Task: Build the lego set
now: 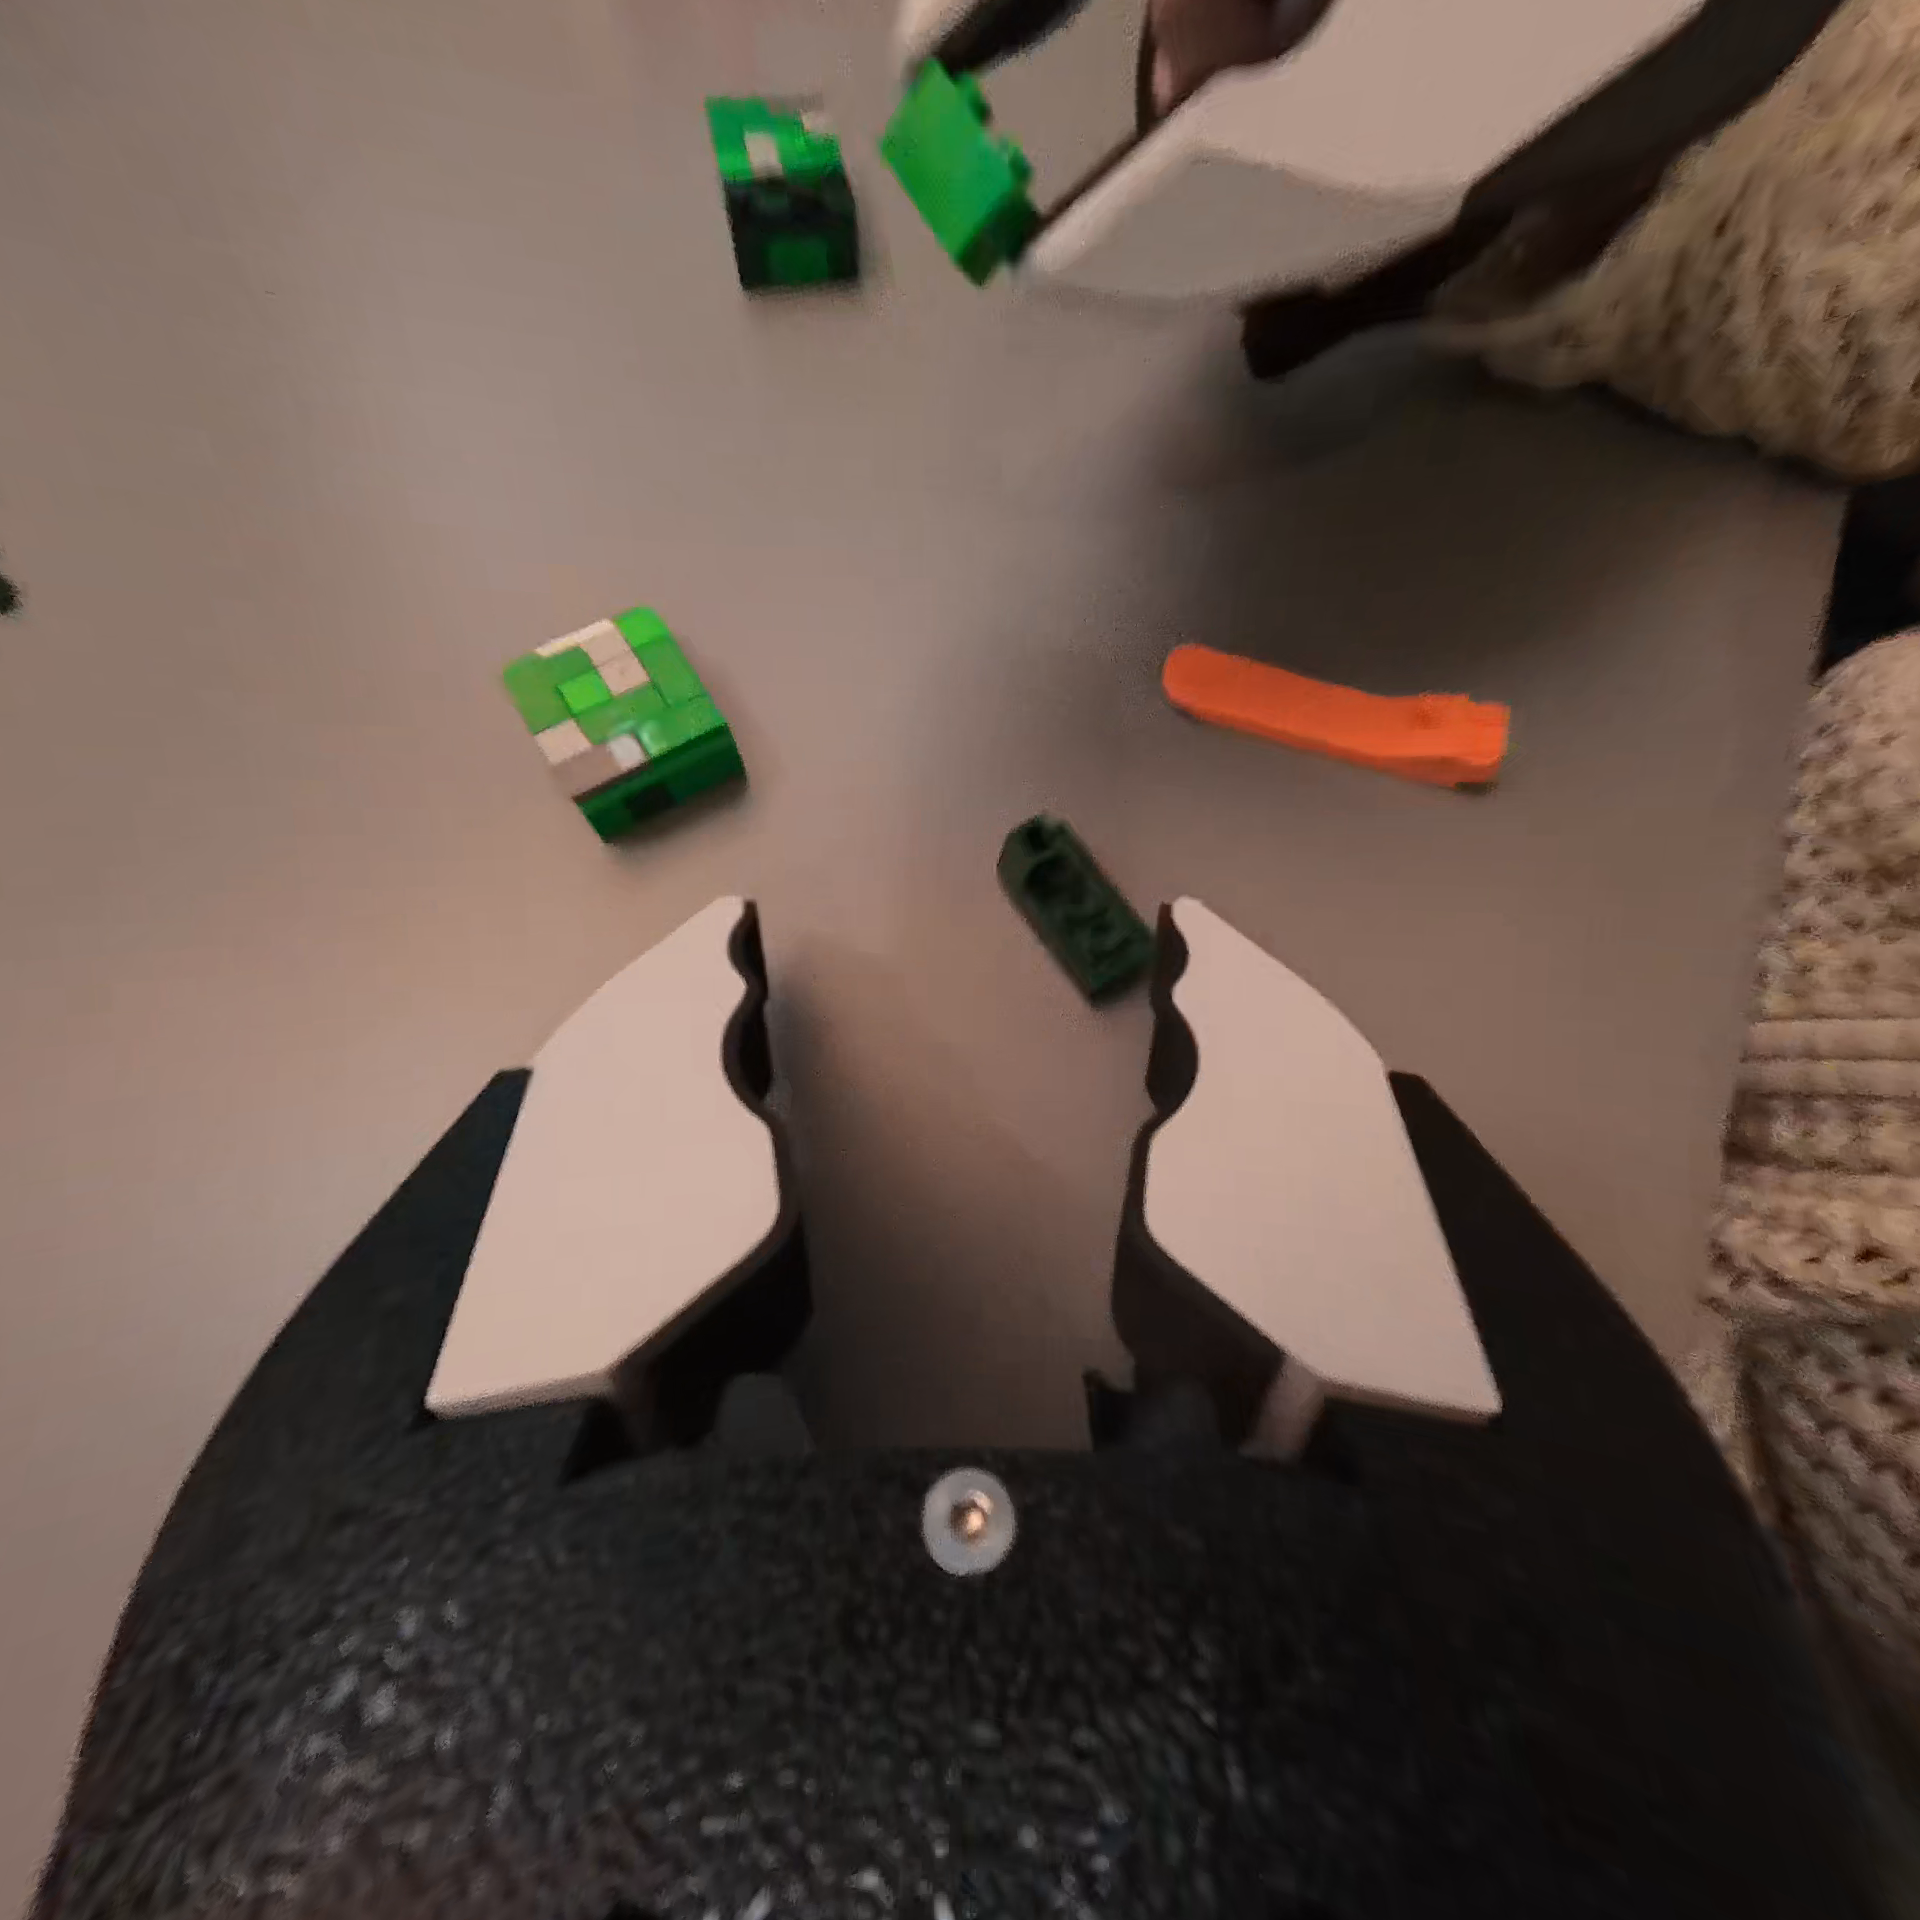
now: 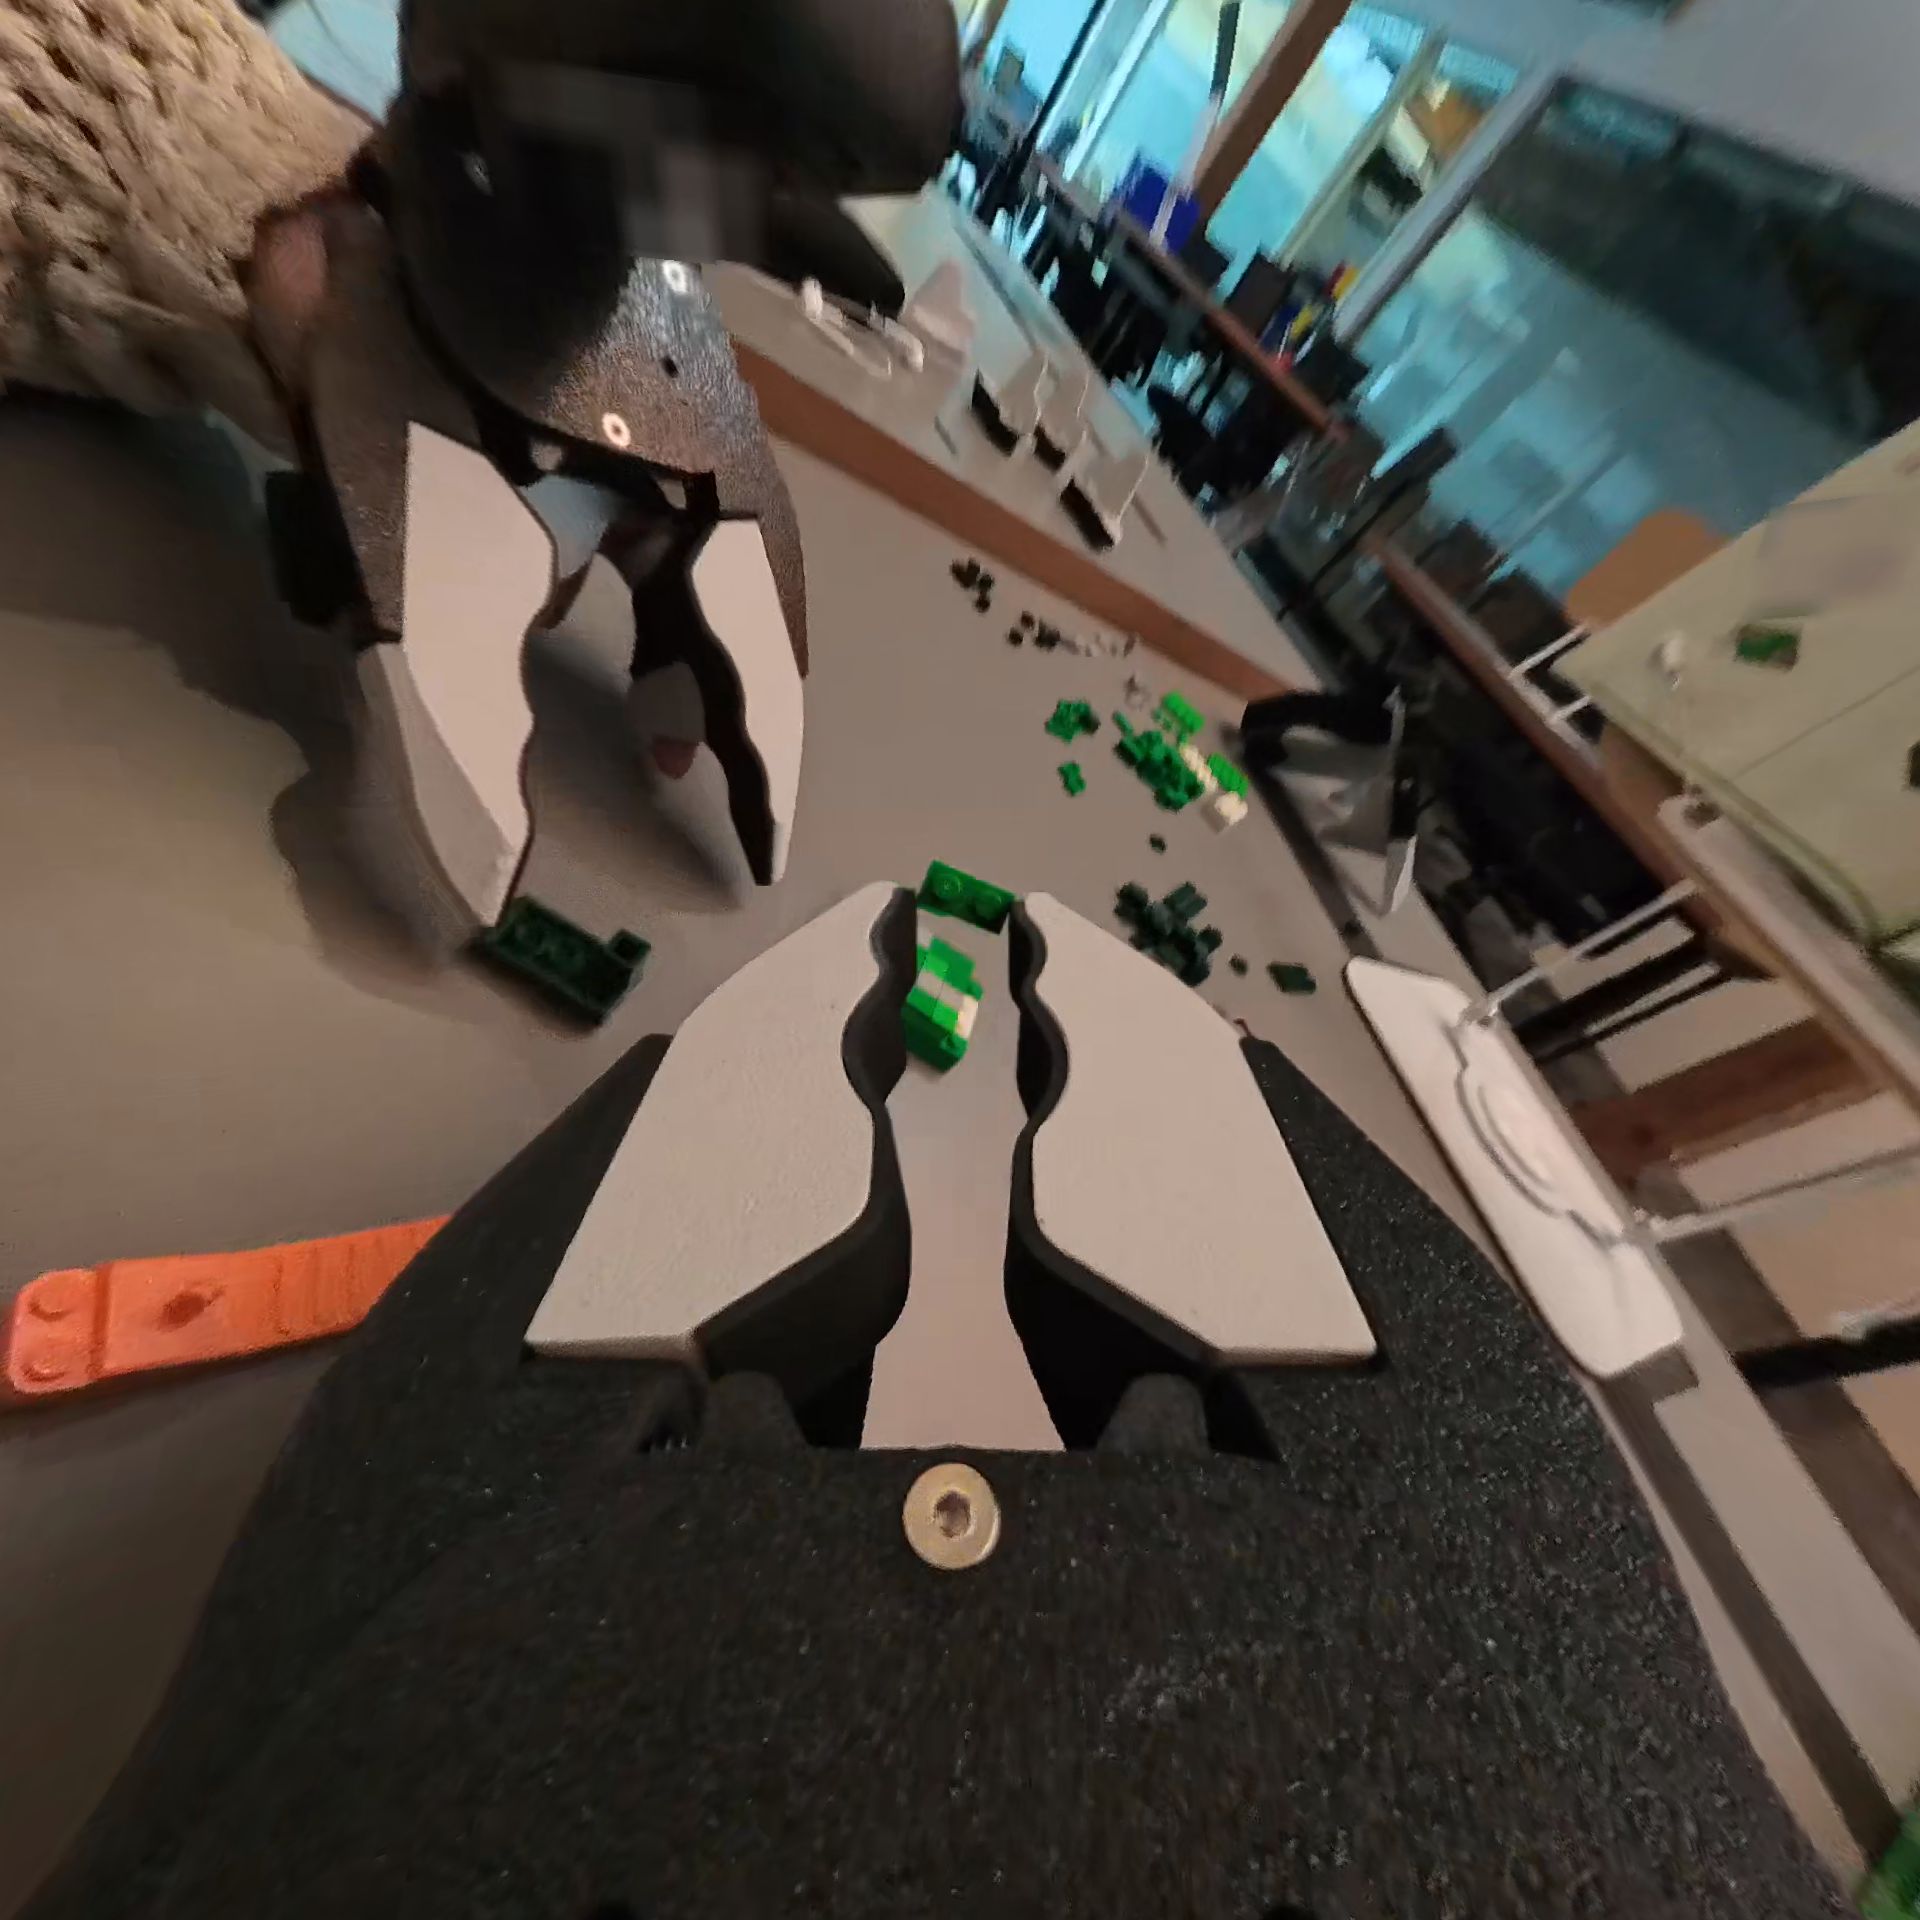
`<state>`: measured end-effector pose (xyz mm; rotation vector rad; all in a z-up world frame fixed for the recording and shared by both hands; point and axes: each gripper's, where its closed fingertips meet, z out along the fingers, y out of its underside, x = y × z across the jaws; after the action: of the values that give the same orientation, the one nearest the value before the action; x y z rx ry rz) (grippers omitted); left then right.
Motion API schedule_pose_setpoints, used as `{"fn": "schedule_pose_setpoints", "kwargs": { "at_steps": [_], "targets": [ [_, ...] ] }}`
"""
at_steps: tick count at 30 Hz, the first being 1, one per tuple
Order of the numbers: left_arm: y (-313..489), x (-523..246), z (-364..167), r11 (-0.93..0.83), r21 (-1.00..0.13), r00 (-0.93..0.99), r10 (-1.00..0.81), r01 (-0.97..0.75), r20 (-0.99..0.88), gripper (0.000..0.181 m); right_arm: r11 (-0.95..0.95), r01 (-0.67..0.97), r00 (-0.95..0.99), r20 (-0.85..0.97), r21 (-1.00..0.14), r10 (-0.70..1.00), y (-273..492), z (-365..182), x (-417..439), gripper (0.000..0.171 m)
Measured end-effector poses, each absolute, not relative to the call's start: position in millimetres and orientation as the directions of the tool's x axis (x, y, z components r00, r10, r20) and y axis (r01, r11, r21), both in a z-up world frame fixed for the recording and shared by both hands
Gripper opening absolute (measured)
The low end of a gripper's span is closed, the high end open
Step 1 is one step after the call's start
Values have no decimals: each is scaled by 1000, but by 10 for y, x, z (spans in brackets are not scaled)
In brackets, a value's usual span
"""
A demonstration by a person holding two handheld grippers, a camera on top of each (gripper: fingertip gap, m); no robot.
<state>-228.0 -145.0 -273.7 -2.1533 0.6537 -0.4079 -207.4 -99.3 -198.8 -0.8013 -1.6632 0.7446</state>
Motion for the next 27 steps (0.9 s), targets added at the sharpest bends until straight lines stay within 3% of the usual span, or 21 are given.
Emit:
{"fn": "schedule_pose_setpoints", "kwargs": {
  "at_steps": [4,7,12,16,27],
  "targets": [
    [-1428,-2167,-2099,-411,-909,749,-581,69,319,52,624,-58,-159,624,-779,765,-1156,-1755,-1985,16],
    [-1426,-2030,-1791,-420,-863,603,-623,280,499,44,622,-171,-189,645,-764,741,-1321,-1672,-1911,16],
    [-1458,-1777,-1707,-537,-750,392,-641,385,660,30,614,-239,-228,659,-752,717,-1504,-1629,-1865,17],
    [-1462,-1797,-1649,-567,-674,277,-630,473,725,5,640,-242,-244,684,-729,688,-1582,-1664,-1892,17],
    [-1604,-1853,-1644,-582,-666,218,-654,466,724,1,633,-250,-278,680,-733,678,-1700,-1712,-1967,16]
  ]
}}
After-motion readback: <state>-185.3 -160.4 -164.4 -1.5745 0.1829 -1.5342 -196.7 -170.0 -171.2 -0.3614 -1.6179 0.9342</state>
